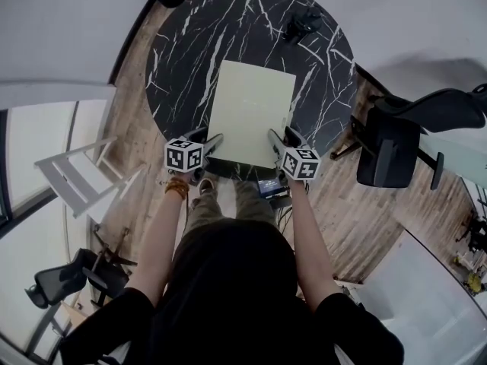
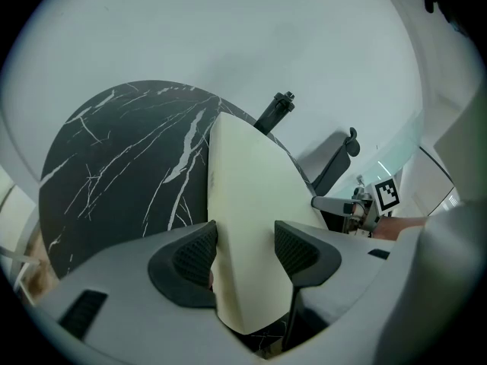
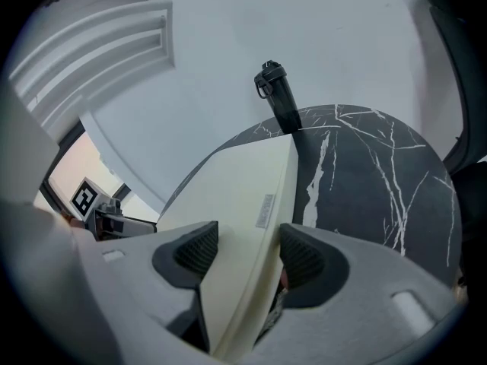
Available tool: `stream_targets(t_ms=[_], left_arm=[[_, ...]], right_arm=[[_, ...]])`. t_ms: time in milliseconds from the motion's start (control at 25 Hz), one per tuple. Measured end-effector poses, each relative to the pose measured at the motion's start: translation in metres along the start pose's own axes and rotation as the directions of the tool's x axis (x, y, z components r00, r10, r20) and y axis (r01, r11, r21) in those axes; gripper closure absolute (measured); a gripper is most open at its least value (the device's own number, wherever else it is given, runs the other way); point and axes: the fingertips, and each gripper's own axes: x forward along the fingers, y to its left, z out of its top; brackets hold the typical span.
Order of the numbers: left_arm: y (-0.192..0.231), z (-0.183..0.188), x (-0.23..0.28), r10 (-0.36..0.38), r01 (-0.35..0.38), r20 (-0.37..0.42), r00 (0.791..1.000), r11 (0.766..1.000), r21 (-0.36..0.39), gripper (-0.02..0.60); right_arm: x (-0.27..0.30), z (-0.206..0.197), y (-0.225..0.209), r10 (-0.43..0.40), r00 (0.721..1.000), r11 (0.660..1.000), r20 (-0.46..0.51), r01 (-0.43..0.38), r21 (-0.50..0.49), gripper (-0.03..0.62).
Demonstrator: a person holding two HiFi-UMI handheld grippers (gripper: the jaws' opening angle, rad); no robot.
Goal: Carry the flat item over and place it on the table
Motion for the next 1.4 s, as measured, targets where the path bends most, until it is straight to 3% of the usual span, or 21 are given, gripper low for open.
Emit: stream_targets(t_ms=[240, 560, 1000, 1120, 1200, 1400], left_arm=[[0.0, 0.001, -0.005, 0.029, -0.03, 0.03, 0.999, 0.998, 0.058, 0.336], [-0.015, 0.023, -0.023, 0.024, -0.045, 0.127, 0.992, 0.986, 0.162, 0.373], [-0.04, 0.036, -0.054, 0.045, -0.113, 0.227, 0.973, 0.949, 0.293, 0.381], [-0.045, 0.03, -0.065, 0.052, -0.128, 0.245, 0.968, 0.943, 0.306, 0.42], [-0.049, 0.027, -0.07, 0.05, -0.131, 0.25, 0.967, 0.939, 0.319, 0.423], [-0.059, 0.022, -0.086, 0.044, -0.145, 0.277, 0.96, 0.922, 0.359, 0.431]], right_arm=[[0.0, -0.001, 0.001, -0.055, 0.998, 0.998, -0.022, 0.054, -0.035, 0.345], [-0.018, 0.006, 0.005, -0.114, 0.993, 0.991, 0.017, 0.115, -0.07, 0.345], [-0.042, 0.007, 0.054, -0.089, 0.993, 0.987, 0.073, 0.098, -0.129, 0.347], [-0.051, 0.003, 0.065, -0.092, 0.992, 0.985, 0.091, 0.104, -0.138, 0.347], [-0.058, 0.0, 0.071, -0.097, 0.99, 0.983, 0.102, 0.111, -0.145, 0.405], [-0.076, -0.01, 0.087, -0.101, 0.987, 0.978, 0.128, 0.122, -0.169, 0.436]])
